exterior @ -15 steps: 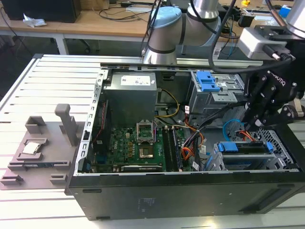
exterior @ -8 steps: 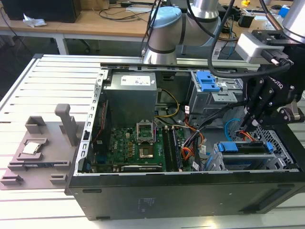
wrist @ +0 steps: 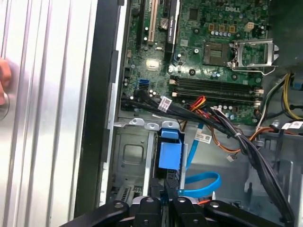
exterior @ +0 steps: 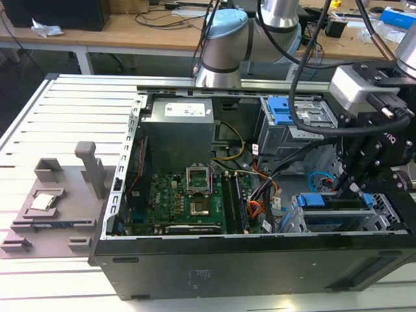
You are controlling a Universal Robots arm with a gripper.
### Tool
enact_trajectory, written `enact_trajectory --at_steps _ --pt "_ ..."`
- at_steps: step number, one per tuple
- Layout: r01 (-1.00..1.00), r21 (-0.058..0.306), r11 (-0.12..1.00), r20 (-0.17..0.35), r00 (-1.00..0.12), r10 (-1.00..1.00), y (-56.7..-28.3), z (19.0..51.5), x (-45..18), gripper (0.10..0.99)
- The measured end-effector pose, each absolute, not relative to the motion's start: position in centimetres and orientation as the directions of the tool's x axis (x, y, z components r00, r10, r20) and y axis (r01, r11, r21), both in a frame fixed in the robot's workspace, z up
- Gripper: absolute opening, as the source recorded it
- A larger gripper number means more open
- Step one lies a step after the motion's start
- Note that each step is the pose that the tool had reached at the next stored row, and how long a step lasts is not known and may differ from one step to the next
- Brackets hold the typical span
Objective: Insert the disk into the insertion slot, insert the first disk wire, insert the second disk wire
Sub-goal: 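Insert the second disk wire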
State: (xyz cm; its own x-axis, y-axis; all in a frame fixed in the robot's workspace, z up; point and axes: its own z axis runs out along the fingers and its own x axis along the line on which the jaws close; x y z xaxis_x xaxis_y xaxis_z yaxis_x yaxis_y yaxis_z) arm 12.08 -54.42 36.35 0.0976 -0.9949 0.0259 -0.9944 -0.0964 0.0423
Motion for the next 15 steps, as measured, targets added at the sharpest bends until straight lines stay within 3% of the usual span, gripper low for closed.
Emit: enact_trajectory --at_steps 15 --pt "-0.995 0.042 -0.092 0.003 0.093 -0.996 -53.6 34.8 12.9 0.161"
